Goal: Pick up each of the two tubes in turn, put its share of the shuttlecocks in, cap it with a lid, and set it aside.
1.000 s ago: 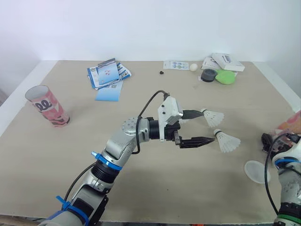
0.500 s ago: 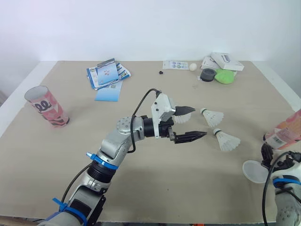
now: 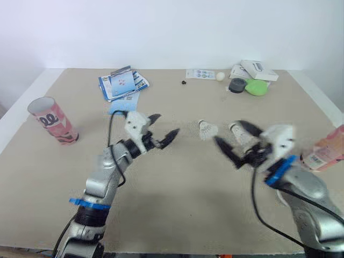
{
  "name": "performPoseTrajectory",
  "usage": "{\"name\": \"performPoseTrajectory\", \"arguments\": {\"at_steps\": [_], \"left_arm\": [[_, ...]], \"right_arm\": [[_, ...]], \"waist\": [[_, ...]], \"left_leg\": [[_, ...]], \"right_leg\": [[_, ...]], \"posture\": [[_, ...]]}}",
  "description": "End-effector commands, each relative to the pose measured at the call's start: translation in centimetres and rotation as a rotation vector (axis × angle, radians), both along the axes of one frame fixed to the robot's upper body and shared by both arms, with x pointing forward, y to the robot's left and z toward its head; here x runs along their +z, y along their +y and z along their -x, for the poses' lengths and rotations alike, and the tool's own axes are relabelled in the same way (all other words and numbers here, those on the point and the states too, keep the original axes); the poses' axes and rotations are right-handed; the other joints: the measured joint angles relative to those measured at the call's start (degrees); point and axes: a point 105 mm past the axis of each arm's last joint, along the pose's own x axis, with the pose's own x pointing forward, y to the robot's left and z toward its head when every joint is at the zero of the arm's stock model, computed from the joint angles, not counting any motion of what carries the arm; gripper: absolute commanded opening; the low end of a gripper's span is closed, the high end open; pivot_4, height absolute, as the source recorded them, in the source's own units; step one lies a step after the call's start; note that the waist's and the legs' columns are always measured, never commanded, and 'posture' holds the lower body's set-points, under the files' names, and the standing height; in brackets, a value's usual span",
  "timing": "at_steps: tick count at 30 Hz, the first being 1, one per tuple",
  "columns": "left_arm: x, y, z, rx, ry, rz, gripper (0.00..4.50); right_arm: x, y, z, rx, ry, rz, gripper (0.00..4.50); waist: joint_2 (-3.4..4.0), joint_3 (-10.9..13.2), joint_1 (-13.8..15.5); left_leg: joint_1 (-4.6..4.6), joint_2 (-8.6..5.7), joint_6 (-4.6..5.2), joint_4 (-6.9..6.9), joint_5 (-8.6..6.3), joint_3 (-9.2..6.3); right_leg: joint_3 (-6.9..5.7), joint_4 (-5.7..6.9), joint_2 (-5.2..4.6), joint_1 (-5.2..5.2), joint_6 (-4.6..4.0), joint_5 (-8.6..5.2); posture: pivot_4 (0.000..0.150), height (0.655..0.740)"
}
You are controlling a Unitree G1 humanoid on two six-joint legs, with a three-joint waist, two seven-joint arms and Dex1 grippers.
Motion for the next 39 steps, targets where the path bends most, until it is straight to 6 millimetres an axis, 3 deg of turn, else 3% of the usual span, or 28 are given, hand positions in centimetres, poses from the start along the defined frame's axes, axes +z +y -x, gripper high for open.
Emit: {"name": "performPoseTrajectory", "arguments": {"at_steps": [1, 5, 10, 14, 22, 26, 33, 39], "left_arm": [[1.2, 3.4, 1.3, 0.207, -0.073, 0.014, 4.5], [-0.1, 9.3, 4.1, 0.549, -0.052, 0.002, 4.5], [-2.5, 13.7, 6.1, 0.85, 0.018, -0.035, 4.5], [-3.8, 16.5, 6.2, 1.007, 0.084, 0.031, 4.5], [-6.2, 20.4, 3.7, 1.095, 0.186, 0.054, 4.5], [-7.9, 23.5, 1.4, 1.142, 0.245, 0.076, 4.5], [-7.3, 24.3, -2.0, 1.09, 0.241, 0.061, 4.5], [-6.9, 24.0, -3.8, 1.034, 0.241, 0.044, 4.5]], "right_arm": [[0.0, 4.2, 1.7, 0.281, 0.035, 0.045, 4.47], [-0.4, 6.7, 0.7, 0.395, 0.031, 0.03, 4.47], [-0.3, 8.8, -0.5, 0.453, 0.011, 0.023, 4.47], [-0.2, 10.2, -0.8, 0.495, 0.0, 0.013, 4.47], [-0.1, 11.5, -0.9, 0.526, -0.006, -0.012, 4.47], [-0.2, 11.5, -1.2, 0.501, -0.014, -0.017, 4.47], [0.3, 11.3, -1.7, 0.472, -0.036, -0.025, 4.47], [0.4, 11.3, -1.6, 0.465, -0.038, -0.036, 4.47]], "waist": [[-0.12, 0.1, 0.2], [-0.68, 0.1, 0.7], [-0.89, 0.1, 0.5], [-1.06, 0.1, 0.4], [-1.11, 0.1, 0.3], [-1.15, 0.1, 0.3], [-1.15, 0.1, 0.3], [-1.15, 0.0, 0.3]], "left_leg": [[-0.02, 0.02, 0.0, 0.0, -0.01, -0.01], [-0.16, 0.02, -0.02, 0.08, -0.02, -0.2], [-0.09, 0.02, 0.0, 0.13, 0.0, -0.13], [-0.05, 0.16, 0.06, 0.18, 0.09, -0.11], [-0.03, 0.47, 0.05, 0.15, 0.12, -0.05], [-0.04, 0.53, 0.04, 0.13, 0.12, -0.07], [0.01, 0.57, -0.13, 0.12, 0.22, -0.05], [0.0, 0.58, -0.17, 0.11, 0.24, -0.07]], "right_leg": [[-0.02, -0.01, -0.01, -0.01, 0.0, -0.01], [-0.27, -0.04, -0.11, -0.03, -0.02, -0.01], [-0.28, -0.04, -0.2, 0.04, -0.04, 0.08], [-0.42, -0.04, -0.12, 0.04, -0.19, 0.25], [-0.56, -0.03, 0.18, -0.03, -0.49, 0.39], [-0.59, 0.0, 0.28, -0.07, -0.54, 0.41], [-0.68, 0.03, 0.24, -0.06, -0.62, 0.47], [-0.86, 0.04, 0.18, -0.06, -0.69, 0.51]], "posture": [[0.15, 0.74], [0.15, 0.74], [0.15, 0.74], [0.15, 0.74], [0.15, 0.74], [0.15, 0.74], [0.15, 0.74], [0.15, 0.74]]}}
